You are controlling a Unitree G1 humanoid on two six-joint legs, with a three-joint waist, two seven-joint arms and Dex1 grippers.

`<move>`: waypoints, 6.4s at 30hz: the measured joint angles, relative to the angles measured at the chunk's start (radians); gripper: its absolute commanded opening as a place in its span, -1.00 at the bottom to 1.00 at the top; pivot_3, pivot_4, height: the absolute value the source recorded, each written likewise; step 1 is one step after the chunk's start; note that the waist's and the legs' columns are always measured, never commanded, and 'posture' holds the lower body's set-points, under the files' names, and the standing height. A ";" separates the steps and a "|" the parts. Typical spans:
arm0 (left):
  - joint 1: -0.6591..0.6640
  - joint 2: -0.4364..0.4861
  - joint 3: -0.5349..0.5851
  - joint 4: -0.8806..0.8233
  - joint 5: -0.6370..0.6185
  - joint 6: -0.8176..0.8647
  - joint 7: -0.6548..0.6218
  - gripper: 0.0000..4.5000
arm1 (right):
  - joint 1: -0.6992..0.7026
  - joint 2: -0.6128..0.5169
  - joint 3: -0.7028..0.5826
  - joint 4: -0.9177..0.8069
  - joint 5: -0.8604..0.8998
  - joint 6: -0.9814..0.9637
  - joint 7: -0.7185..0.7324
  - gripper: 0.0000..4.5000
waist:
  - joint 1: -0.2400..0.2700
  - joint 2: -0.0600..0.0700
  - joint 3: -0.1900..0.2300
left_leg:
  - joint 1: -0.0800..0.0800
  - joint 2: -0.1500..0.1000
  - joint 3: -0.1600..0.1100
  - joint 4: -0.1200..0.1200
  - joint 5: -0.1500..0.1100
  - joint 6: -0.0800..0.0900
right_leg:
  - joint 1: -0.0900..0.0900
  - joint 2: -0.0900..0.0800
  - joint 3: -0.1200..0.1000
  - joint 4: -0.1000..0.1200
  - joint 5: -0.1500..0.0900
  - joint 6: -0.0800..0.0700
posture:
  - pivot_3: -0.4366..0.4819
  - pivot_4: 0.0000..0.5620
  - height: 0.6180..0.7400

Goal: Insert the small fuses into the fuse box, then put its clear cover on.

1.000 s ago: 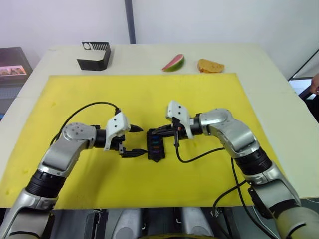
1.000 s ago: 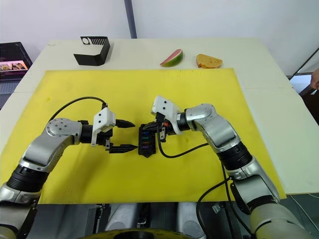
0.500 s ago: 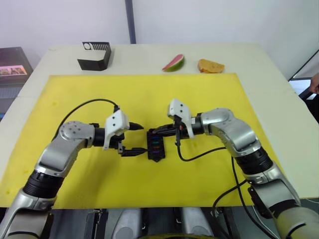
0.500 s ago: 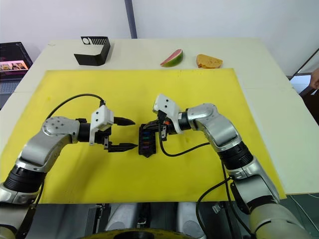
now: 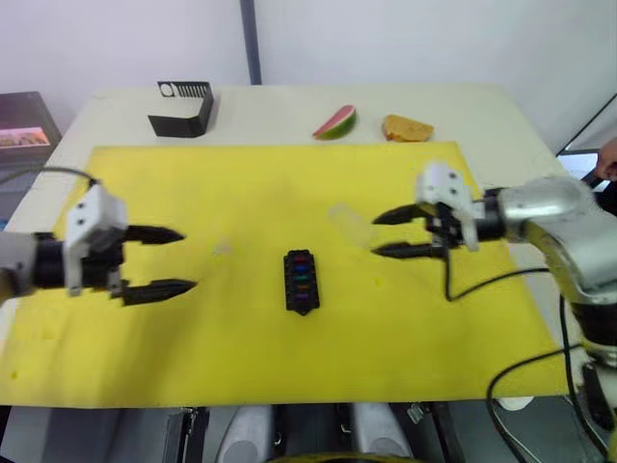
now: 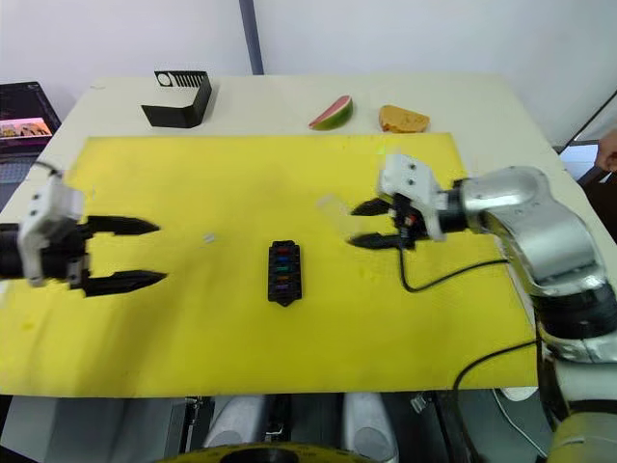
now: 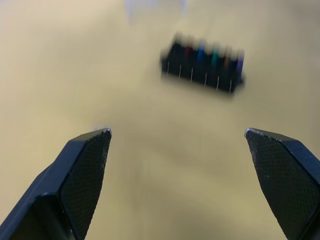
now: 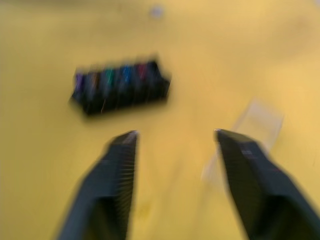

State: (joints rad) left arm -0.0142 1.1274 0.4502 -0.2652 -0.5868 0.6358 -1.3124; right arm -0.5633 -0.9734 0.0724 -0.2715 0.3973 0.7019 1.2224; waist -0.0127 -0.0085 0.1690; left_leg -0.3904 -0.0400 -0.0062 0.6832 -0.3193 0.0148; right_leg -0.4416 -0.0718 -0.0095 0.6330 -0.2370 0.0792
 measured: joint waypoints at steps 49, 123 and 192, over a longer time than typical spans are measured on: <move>-0.714 -0.402 -0.541 0.949 0.251 -0.082 -0.146 1.00 | -0.148 0.271 0.053 -0.185 0.192 0.208 -0.284 0.99 | 0.025 0.000 0.000 | -0.001 0.000 0.001 0.014 -0.001 0.002 | -0.001 0.001 -0.001 0.014 0.000 0.001 | -0.05 -0.47 1.00; -0.560 -0.363 -0.389 0.716 0.127 0.217 -0.136 -0.98 | -0.129 0.277 0.110 -0.216 0.197 0.254 -0.364 1.00 | 0.009 0.000 0.000 | -0.003 -0.001 0.000 0.014 -0.002 0.004 | -0.002 -0.001 0.000 0.013 0.000 0.000 | -0.05 -0.47 1.00; -0.441 -0.372 -0.321 0.015 -0.348 0.424 0.140 -1.00 | -0.268 0.561 -0.061 0.080 0.645 0.713 -0.510 -0.97 | -0.001 0.000 0.000 | -0.002 -0.001 0.000 0.012 -0.002 0.003 | -0.002 -0.002 0.000 0.011 0.000 0.000 | -0.05 -0.47 1.00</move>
State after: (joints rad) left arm -0.4548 0.7557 0.1295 -0.2502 -0.9352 1.0603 -1.1728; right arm -0.8309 -0.4121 0.0113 -0.1914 1.0422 1.4151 0.7127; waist -0.0136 -0.0086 0.1692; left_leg -0.3929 -0.0410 -0.0062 0.6948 -0.3213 0.0181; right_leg -0.4435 -0.0737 -0.0095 0.6439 -0.2370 0.0793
